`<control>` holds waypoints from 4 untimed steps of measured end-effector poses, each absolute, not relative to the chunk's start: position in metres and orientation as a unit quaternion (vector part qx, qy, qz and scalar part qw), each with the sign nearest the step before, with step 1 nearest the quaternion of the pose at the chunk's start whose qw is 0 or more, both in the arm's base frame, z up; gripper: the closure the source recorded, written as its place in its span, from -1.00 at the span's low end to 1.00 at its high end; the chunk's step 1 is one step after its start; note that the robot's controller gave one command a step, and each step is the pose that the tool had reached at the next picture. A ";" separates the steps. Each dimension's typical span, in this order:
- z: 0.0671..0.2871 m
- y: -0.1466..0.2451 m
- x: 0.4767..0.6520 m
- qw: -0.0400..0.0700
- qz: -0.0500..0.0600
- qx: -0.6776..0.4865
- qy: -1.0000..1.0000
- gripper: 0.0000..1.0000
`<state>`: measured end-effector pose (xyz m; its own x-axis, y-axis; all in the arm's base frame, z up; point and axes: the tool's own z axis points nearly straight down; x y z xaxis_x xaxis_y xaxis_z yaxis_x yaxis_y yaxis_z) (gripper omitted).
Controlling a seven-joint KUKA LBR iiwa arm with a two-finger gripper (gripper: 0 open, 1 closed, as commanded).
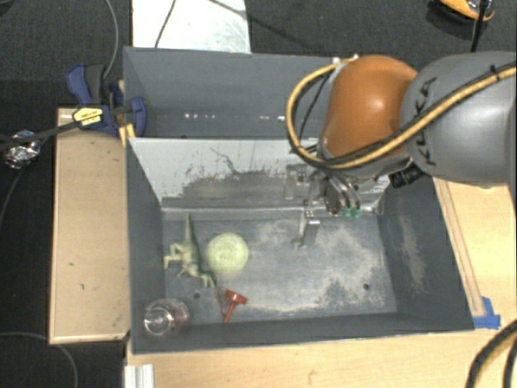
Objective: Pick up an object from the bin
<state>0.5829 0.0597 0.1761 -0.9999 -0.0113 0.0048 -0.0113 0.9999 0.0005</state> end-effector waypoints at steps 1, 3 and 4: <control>0.181 0.059 0.585 -0.002 -0.001 0.005 -1.000 -1.00; 0.118 0.107 0.582 -0.002 -0.001 -0.001 -1.000 -1.00; 0.098 0.137 0.566 -0.004 0.000 0.017 -1.000 -1.00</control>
Offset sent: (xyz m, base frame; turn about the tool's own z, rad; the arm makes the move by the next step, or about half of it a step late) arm -0.0215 0.0659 -0.0796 -0.1253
